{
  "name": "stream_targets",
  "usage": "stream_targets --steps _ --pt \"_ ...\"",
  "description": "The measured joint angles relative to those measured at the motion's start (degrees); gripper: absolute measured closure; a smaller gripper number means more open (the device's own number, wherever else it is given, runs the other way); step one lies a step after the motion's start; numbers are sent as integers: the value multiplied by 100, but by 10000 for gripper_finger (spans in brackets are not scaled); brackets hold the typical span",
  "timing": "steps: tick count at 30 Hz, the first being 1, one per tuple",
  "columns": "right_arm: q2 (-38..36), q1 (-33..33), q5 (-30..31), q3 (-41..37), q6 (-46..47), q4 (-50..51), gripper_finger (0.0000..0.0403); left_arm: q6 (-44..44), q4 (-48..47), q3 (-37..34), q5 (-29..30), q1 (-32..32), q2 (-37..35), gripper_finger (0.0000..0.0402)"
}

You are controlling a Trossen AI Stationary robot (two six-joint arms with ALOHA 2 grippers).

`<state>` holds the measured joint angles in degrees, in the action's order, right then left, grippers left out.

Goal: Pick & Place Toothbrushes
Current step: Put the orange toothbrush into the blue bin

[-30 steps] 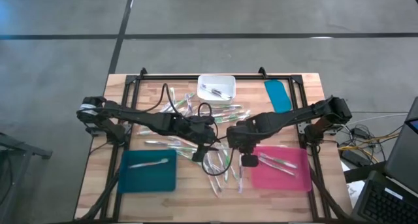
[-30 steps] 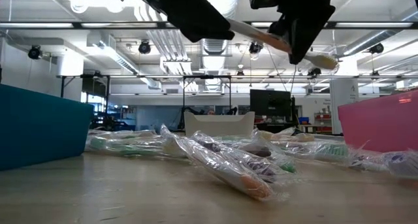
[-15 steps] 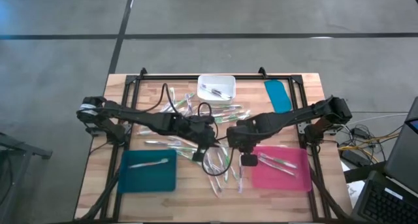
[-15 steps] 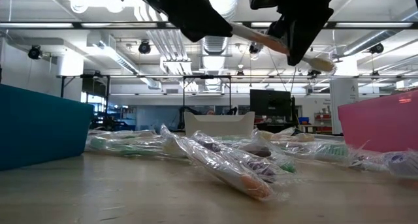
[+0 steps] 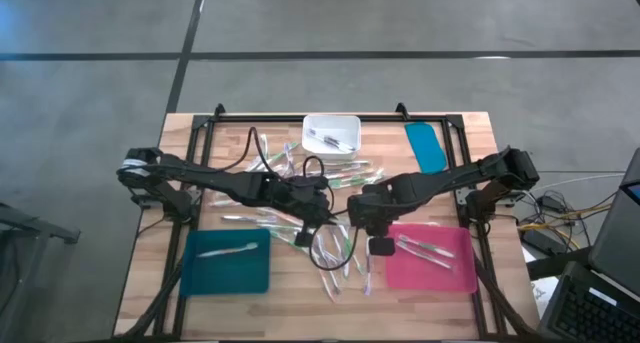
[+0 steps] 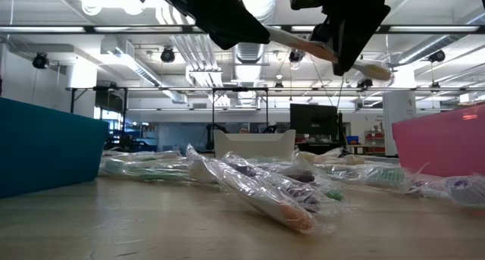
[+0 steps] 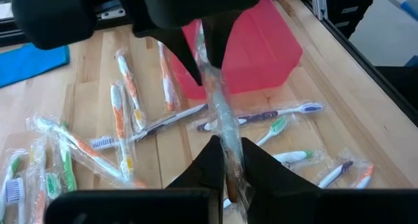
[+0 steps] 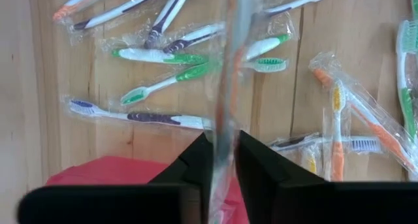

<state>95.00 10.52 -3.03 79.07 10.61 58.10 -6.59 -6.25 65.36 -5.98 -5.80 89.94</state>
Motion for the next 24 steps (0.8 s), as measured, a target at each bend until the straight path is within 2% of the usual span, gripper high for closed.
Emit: stream_targets --steps 5,13,18,24 --pt "-243 9 26 0 112 215 280 42 -374 0 -7 -2 -184 376" --pt "-1013 37 206 -106 429 737 208 673 -1879 -6 428 -65 -935 376" --pt "-1732 35 673 -480 785 783 187 1218 -2393 -300 913 -436 -1561 376" --pt "-2648 35 964 -1087 1248 750 174 1873 -2418 -943 1258 -1166 -2517 376"
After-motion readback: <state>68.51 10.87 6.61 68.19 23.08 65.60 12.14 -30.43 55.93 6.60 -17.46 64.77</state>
